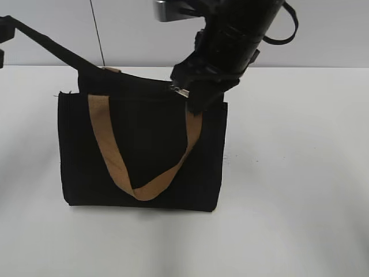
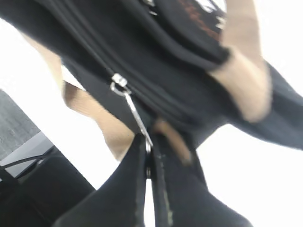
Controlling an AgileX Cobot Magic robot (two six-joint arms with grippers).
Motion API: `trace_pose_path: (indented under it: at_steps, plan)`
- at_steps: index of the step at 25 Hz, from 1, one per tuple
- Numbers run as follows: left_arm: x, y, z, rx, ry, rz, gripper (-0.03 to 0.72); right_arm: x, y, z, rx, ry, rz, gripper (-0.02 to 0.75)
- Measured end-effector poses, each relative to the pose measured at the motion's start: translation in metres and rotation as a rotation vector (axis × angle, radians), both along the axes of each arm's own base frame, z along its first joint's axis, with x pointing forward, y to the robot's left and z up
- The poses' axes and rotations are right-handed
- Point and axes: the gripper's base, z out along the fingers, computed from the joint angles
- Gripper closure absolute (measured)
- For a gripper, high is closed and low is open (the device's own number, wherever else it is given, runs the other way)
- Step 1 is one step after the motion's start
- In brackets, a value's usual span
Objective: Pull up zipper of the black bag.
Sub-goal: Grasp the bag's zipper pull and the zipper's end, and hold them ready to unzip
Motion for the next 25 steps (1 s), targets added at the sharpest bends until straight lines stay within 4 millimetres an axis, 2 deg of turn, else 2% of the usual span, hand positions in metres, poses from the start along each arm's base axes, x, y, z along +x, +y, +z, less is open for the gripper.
trace_pose_path:
  at_steps: [3, 7, 13, 15, 17, 18, 19, 21, 23, 25]
  plan:
    - [0.002, 0.002, 0.000, 0.002, 0.004, 0.021, 0.669, 0.009, -0.020, 0.004, -0.018, -0.001, -0.045, 0.752]
    - [0.007, 0.002, -0.005, 0.002, 0.024, 0.022, 0.669, 0.014, -0.035, 0.011, -0.012, -0.012, -0.084, 0.752]
    - [0.013, 0.002, -0.014, -0.009, 0.062, 0.036, 0.659, 0.015, -0.038, 0.012, 0.004, -0.003, -0.097, 0.750]
    - [0.015, 0.003, -0.016, -0.022, 0.077, 0.059, 0.588, 0.014, -0.037, 0.013, 0.020, 0.011, -0.100, 0.723]
    - [0.017, 0.007, -0.019, -0.026, 0.096, 0.095, 0.435, 0.013, -0.038, 0.013, 0.020, 0.017, -0.089, 0.618]
    - [0.019, 0.008, -0.021, -0.024, 0.104, 0.106, 0.328, 0.013, -0.039, 0.014, 0.022, 0.016, -0.083, 0.547]
    - [0.019, 0.009, -0.022, -0.025, 0.108, 0.111, 0.225, 0.013, -0.039, 0.014, 0.025, 0.013, -0.070, 0.450]
    - [0.019, 0.009, -0.022, -0.026, 0.110, 0.114, 0.095, 0.012, -0.040, 0.017, 0.027, 0.000, -0.052, 0.277]
    - [0.019, 0.010, -0.024, -0.025, 0.117, 0.123, 0.052, 0.009, -0.041, 0.023, 0.033, -0.017, -0.042, 0.162]
    - [0.017, 0.012, -0.030, -0.017, 0.140, 0.145, 0.053, 0.005, -0.043, 0.034, 0.045, -0.048, -0.040, 0.129]
